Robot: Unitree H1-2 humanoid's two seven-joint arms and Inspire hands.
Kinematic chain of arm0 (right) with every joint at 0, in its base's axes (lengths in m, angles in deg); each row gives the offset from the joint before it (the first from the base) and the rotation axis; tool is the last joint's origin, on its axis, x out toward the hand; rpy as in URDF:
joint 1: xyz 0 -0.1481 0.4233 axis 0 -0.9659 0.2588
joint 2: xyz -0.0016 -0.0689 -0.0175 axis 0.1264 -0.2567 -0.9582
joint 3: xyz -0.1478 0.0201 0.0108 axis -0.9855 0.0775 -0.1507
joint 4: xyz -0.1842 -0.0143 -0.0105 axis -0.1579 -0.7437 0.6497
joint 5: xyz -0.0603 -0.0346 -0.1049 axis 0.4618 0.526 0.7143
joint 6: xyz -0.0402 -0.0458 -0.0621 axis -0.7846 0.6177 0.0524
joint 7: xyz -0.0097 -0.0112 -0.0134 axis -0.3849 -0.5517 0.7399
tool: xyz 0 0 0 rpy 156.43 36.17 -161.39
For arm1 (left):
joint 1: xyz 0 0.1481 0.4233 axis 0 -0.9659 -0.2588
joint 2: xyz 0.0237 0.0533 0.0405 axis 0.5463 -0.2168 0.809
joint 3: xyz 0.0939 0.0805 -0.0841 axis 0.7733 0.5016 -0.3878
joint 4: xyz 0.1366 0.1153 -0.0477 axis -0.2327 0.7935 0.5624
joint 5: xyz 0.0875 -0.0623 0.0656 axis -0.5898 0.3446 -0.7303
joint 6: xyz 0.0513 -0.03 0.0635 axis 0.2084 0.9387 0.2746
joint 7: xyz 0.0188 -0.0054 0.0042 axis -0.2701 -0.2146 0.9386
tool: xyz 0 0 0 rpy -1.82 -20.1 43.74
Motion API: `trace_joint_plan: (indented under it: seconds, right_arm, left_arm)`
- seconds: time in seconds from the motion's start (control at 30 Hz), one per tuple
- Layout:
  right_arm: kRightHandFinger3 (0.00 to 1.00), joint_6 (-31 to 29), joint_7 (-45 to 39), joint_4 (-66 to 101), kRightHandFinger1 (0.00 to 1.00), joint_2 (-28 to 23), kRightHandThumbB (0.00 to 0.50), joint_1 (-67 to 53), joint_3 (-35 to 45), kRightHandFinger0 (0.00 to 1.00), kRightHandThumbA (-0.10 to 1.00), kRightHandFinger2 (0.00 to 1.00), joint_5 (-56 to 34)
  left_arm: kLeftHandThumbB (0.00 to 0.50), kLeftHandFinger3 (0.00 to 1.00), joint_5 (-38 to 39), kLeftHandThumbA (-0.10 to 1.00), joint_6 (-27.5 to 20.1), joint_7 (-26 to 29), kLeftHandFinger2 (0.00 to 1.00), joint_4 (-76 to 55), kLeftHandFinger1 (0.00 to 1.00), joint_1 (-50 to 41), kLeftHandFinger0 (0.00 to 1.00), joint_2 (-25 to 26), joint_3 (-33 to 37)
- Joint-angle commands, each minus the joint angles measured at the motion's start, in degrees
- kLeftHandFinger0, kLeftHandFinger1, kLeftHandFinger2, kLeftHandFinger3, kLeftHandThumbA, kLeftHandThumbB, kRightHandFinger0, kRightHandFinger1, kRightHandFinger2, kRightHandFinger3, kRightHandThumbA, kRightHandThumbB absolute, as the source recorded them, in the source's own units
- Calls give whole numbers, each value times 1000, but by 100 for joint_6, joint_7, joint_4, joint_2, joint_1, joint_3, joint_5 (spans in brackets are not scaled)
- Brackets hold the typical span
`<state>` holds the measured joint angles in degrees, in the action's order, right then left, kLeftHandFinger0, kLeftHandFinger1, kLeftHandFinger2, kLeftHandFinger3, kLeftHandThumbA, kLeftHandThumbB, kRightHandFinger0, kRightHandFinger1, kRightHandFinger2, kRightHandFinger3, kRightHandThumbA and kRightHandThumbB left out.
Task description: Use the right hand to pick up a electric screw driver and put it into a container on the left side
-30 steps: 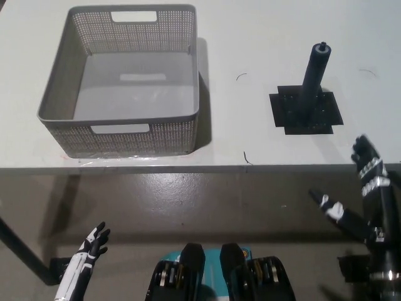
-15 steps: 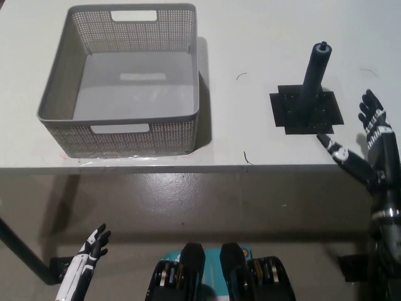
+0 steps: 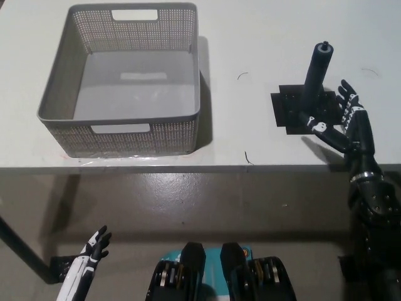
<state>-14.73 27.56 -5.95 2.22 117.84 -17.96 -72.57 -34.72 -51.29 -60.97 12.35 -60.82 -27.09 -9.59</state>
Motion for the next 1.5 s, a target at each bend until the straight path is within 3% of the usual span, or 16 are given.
trace_joint_plan:
  seconds: [0.0, 0.43, 0.53, 0.6, 0.67, 0.7, 0.73, 0.77, 0.8, 0.87, 0.9, 0.93, 1.07, 1.2, 1.3, 1.47]
  right_arm:
    - [1000, -403, 27, -340, 1000, -105, 322, 545, 57, 1000, 1000, 1000, -178]
    - [1000, -264, -353, -2250, 1000, -261, 303, 1867, 231, 1000, 1000, 1000, -593]
    - [1000, -232, -339, -2932, 1000, -343, 404, 2409, 305, 1000, 1000, 1000, -659]
    - [1000, -268, -196, -3309, 1000, -397, 429, 2722, 252, 1000, 1000, 1000, -565]
    - [1000, -251, 585, -3722, 1000, -406, 459, 3129, 71, 1000, 832, 1000, -261]
    - [701, -42, 1158, -3915, 602, -380, 198, 3388, 120, 733, 165, 532, -272]
    - [623, 28, 1553, -4051, 318, -360, 356, 3546, 175, 218, 198, 514, -309]
    - [300, 35, 1771, -4131, 152, -364, 306, 3627, 113, 44, -1, 332, -237]
    - [48, 43, 1898, -4208, 6, -370, 217, 3728, 54, 2, -96, 191, -183]
    - [73, 30, 1834, -4256, 0, -372, 172, 3786, 100, 0, -100, 155, -260]
    - [336, -29, 1748, -4292, 31, -349, 165, 3859, 191, 0, -100, 420, -376]
    - [392, -72, 1724, -4302, 62, -324, 175, 3887, 205, 0, -100, 493, -402]
    - [392, -213, 1788, -4330, 52, -220, 178, 3883, 76, 0, -100, 500, -302]
    - [491, -375, 1873, -4280, 87, -155, 158, 3814, 102, 0, -100, 531, -359]
    - [512, -384, 1940, -4275, 119, -131, 177, 3826, 74, 0, -100, 550, -337]
    - [566, -499, 1962, -4235, 153, -92, 141, 3866, 74, 0, -100, 577, -352]
  left_arm:
    - [221, 1000, 15, 1000, -252, -67, 1000, -90, 1000, -40, 1000, 21, 46]
    - [235, 1000, 40, 1000, -317, -81, 1000, -82, 1000, -87, 1000, 18, 49]
    - [233, 1000, 55, 1000, -377, -121, 1000, -57, 1000, -99, 1000, 30, 71]
    - [232, 1000, 67, 1000, -410, -149, 1000, -24, 1000, -88, 1000, 25, 89]
    - [228, 1000, 38, 1000, -450, -145, 1000, -9, 1000, -125, 1000, 10, 104]
    - [230, 1000, 40, 1000, -434, -152, 1000, -30, 1000, -141, 1000, 8, 107]
    - [231, 1000, 43, 1000, -428, -154, 1000, -50, 1000, -150, 1000, 7, 106]
    - [231, 1000, 55, 999, -455, -161, 1000, -50, 1000, -157, 1000, 5, 107]
    - [234, 1000, 55, 997, -468, -160, 1000, -43, 1000, -154, 1000, 8, 104]
    - [235, 1000, 32, 996, -458, -151, 1000, -67, 1000, -138, 1000, 29, 93]
    - [242, 1000, 25, 1000, -441, -138, 1000, -63, 1000, -75, 1000, 44, 74]
    - [242, 1000, 28, 1000, -410, -144, 1000, -81, 1000, -50, 1000, 60, 65]
    - [252, 1000, 99, 1000, -353, -248, 1000, -128, 1000, -54, 1000, 112, 71]
    - [240, 1000, 152, 994, -372, -309, 1000, -134, 1000, -98, 1000, 96, 76]
    - [242, 1000, 176, 999, -393, -337, 1000, -96, 1000, -110, 1000, 108, 53]
    - [233, 1000, 69, 1000, -435, -278, 1000, -40, 1000, -113, 1000, 91, 50]
